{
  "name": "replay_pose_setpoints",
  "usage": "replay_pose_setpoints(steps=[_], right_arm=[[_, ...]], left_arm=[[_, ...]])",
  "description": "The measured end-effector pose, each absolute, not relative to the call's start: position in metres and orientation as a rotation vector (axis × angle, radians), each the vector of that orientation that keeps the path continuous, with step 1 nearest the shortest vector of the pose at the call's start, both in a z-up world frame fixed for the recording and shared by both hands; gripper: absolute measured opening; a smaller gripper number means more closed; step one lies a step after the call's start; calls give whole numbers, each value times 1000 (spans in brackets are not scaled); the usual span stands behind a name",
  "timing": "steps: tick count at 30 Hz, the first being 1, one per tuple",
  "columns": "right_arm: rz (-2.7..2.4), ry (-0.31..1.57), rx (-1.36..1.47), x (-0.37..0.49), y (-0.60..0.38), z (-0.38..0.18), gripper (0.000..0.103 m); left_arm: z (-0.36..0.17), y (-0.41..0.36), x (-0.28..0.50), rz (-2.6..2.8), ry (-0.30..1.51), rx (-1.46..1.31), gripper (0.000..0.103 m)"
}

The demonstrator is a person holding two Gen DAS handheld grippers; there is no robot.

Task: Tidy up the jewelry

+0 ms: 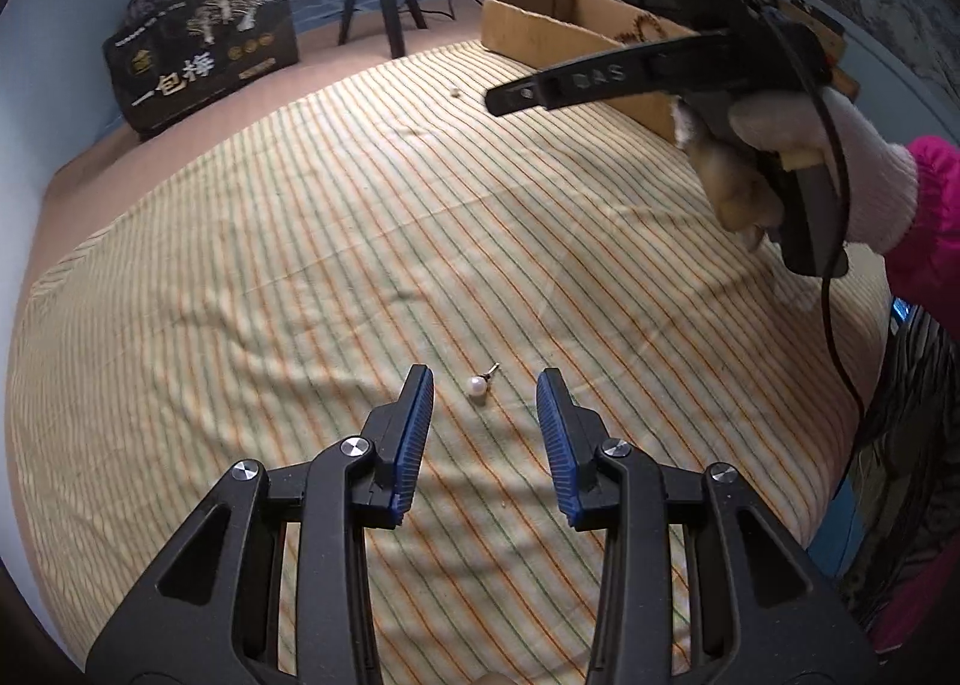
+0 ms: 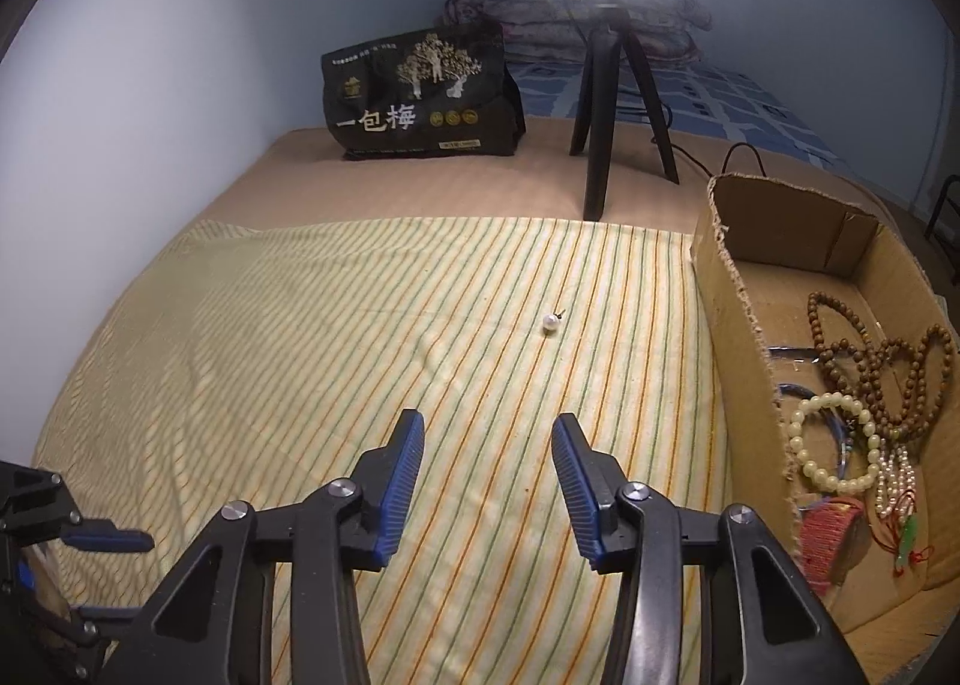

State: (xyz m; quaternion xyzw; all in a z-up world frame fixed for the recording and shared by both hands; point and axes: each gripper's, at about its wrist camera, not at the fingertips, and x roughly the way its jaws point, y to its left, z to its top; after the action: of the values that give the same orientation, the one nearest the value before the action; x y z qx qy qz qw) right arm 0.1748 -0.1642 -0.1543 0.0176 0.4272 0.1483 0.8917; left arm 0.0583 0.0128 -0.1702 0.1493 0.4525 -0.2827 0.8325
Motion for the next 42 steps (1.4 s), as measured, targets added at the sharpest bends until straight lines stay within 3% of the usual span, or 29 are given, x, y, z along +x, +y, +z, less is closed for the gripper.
replay_pose_setpoints(steps=[2, 9, 14, 32, 42], right_arm=[[302, 888, 29, 178, -162, -157, 44], [282, 900, 39, 189, -161, -164, 43], [263, 910, 50, 198, -163, -168, 42], [196, 930, 58, 242, -162, -184, 28], [215, 934, -1, 254, -155, -189, 6]], left_arm=[[-177, 10, 61, -603, 970, 331, 30], [-192, 8, 72, -602, 993, 353, 24], [-196, 11, 79, -590, 987, 349, 7], [-196, 28, 106, -533, 998, 230, 7], [-194, 35, 117, -508, 1002, 193, 7]])
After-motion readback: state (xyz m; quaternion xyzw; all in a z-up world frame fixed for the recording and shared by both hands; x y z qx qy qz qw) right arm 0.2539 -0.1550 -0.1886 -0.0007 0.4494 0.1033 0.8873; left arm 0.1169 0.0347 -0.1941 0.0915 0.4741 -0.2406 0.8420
